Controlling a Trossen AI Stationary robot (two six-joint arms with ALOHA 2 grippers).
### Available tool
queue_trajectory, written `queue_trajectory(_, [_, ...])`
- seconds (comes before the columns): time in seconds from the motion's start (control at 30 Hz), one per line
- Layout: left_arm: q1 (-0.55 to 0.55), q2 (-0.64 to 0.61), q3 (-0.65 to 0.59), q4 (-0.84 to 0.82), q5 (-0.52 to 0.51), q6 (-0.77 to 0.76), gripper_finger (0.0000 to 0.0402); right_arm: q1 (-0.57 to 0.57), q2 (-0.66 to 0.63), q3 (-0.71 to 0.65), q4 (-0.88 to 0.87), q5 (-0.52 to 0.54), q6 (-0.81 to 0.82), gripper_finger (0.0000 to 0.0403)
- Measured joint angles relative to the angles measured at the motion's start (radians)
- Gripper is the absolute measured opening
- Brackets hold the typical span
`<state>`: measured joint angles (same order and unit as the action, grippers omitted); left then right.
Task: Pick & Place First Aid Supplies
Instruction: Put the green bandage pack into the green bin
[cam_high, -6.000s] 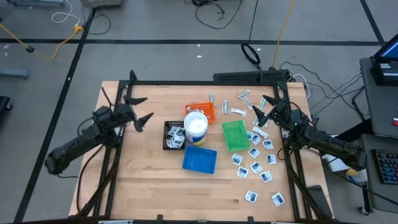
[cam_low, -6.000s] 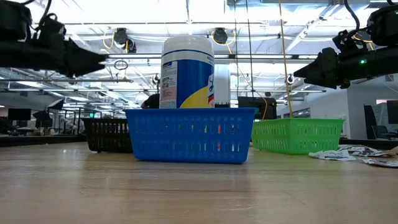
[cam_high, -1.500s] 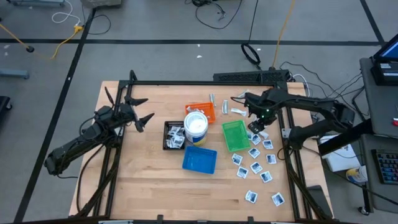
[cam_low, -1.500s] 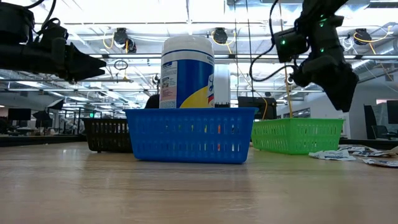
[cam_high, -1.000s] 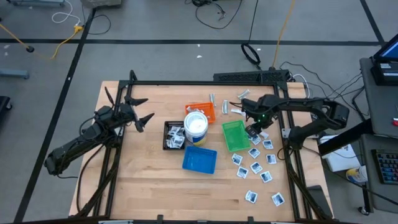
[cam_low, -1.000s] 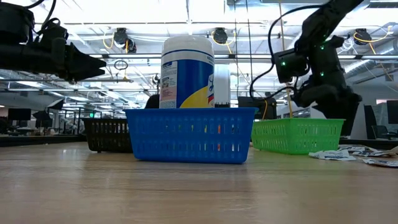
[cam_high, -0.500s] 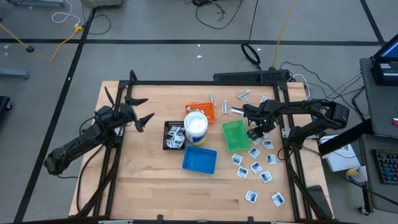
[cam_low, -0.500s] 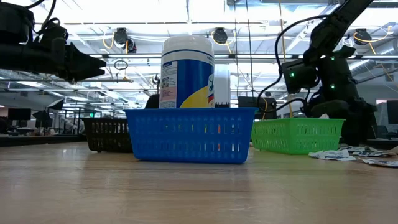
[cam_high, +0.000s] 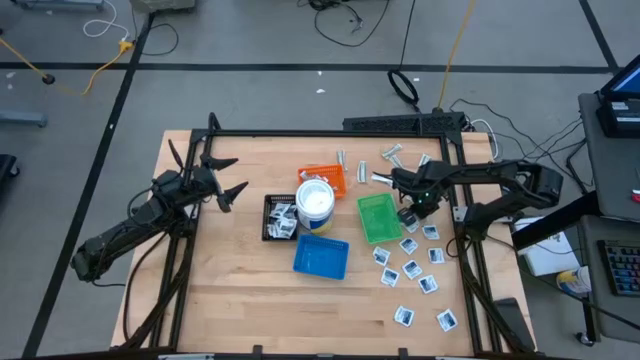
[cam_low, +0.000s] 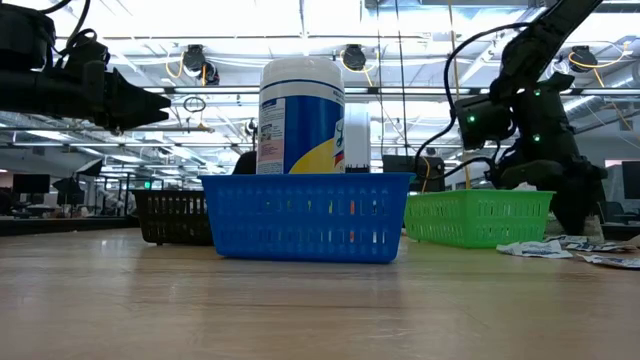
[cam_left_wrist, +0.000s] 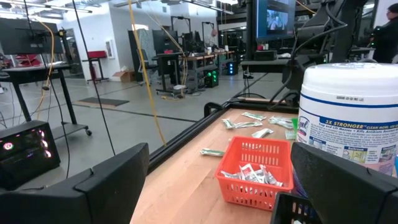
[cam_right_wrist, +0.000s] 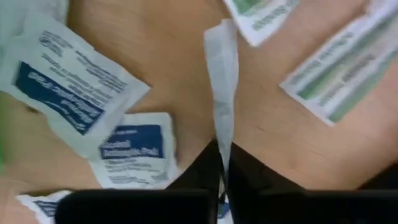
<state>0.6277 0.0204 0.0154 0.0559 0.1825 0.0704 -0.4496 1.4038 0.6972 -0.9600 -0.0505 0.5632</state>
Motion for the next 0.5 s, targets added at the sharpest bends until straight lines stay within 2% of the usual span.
queue_trajectory(0.23, [0.000,0.000,0.000,0.000,0.000,0.000,0.0397,0.000,-0.095,0.053,-0.077,0.007,0.086,0.0004])
queue_trajectory(0.5, [0.000,0.000,0.000,0.000,0.000,0.000,0.0397,0.025,-0.197,0.104,-0.154,-0.008,0.376,0.0003])
